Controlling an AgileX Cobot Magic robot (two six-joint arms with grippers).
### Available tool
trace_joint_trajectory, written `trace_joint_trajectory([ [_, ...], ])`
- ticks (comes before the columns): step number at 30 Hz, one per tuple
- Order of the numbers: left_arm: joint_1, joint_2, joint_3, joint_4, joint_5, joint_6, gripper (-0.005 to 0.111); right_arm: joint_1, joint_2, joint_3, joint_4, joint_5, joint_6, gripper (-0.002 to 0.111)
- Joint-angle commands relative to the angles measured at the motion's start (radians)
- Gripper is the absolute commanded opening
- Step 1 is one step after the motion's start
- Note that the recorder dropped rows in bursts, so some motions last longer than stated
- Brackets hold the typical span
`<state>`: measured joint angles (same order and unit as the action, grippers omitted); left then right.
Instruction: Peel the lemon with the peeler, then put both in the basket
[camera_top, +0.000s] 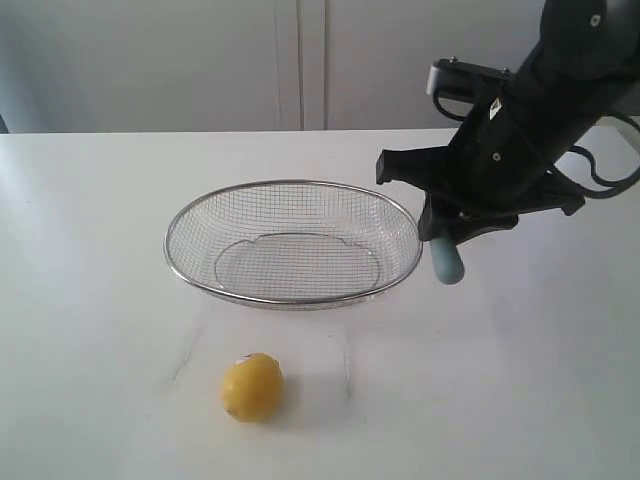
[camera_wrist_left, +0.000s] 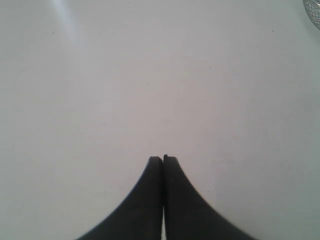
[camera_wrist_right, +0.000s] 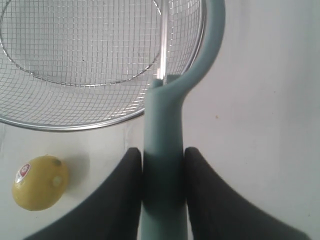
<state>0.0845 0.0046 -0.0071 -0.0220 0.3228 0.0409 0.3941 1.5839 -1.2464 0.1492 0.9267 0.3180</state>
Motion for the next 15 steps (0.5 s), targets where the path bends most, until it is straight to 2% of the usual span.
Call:
trace_joint_trajectory([
  [1, 0.003, -0.005, 0.007, -0.006, 0.012, 0.000, 0.000, -0.006, -0.011, 0.004, -0.010, -0.008, -0.002, 0.000],
  [15, 0.003, -0.005, 0.007, -0.006, 0.012, 0.000, 0.000, -0.006, -0.011, 0.004, -0.010, -0.006, -0.007, 0.000],
])
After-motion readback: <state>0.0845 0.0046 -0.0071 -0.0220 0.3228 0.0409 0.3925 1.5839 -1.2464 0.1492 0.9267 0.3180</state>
